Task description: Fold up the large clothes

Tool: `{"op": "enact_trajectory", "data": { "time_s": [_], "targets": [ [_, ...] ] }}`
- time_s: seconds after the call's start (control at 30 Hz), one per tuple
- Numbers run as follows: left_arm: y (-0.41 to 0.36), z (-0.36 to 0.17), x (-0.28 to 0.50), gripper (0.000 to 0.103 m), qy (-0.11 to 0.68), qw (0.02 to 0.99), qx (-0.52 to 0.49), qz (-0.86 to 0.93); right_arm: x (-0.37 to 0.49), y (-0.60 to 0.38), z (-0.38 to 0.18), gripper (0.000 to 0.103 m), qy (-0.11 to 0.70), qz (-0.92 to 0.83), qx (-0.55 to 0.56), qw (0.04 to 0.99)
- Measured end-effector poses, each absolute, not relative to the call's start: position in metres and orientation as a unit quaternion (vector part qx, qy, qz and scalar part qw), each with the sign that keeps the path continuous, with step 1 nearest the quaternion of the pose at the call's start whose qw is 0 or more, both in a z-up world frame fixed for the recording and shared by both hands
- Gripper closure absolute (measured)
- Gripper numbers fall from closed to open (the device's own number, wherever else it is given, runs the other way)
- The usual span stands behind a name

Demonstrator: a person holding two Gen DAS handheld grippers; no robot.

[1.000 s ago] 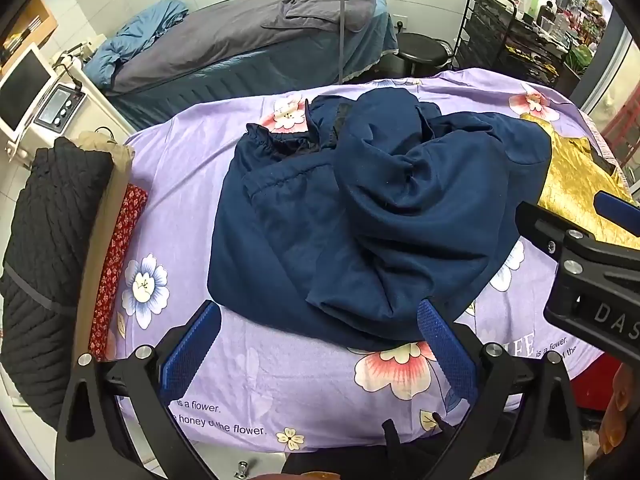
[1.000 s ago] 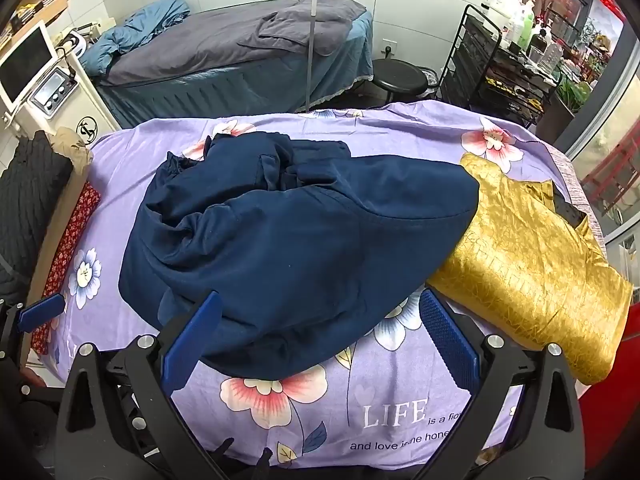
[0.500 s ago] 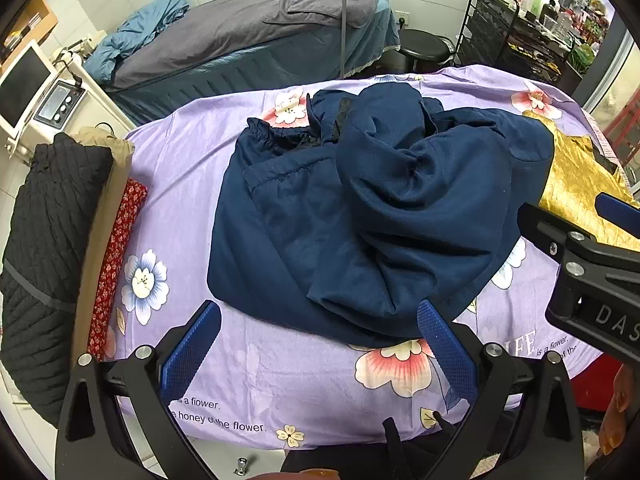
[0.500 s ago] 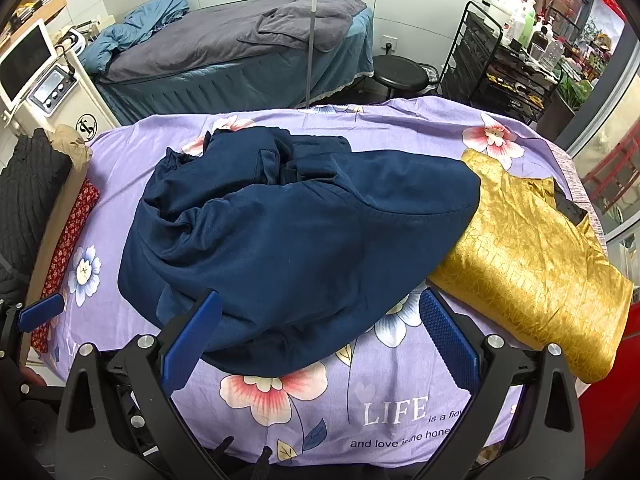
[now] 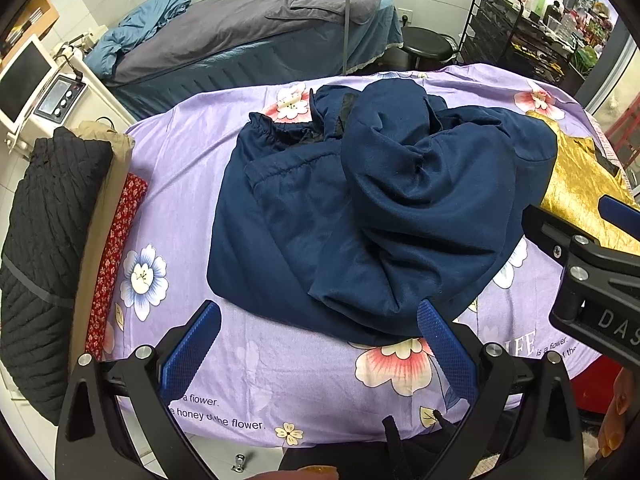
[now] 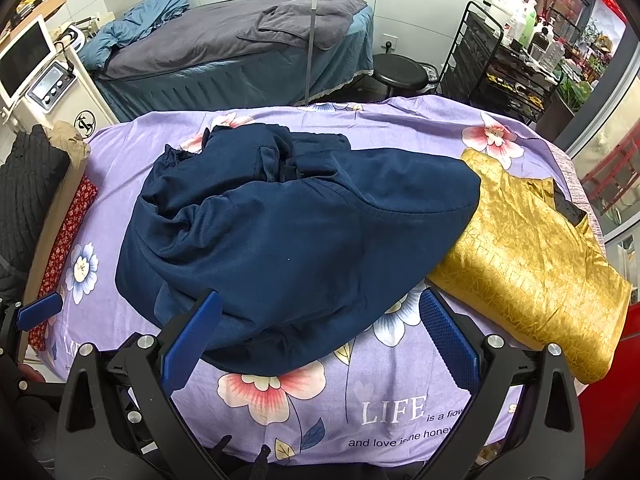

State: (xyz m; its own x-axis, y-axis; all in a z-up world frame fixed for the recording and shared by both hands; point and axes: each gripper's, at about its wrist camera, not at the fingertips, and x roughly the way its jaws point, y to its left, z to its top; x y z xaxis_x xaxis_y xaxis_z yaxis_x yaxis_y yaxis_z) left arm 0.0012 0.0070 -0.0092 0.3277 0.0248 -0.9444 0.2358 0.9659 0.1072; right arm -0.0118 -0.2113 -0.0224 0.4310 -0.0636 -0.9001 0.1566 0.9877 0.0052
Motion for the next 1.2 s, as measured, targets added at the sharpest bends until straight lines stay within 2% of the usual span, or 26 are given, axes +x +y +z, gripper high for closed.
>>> {"op": "enact_trajectory", "data": {
  "time_s": [1.2],
  "targets": [
    [0.0047,-0.0101,-0.0012,0.006,0.575,0.806,0.121,-0.066,-0.0138,-0.2127,-0.0192,0.006,0.528,-0.067,0.046,0.846]
  ]
}}
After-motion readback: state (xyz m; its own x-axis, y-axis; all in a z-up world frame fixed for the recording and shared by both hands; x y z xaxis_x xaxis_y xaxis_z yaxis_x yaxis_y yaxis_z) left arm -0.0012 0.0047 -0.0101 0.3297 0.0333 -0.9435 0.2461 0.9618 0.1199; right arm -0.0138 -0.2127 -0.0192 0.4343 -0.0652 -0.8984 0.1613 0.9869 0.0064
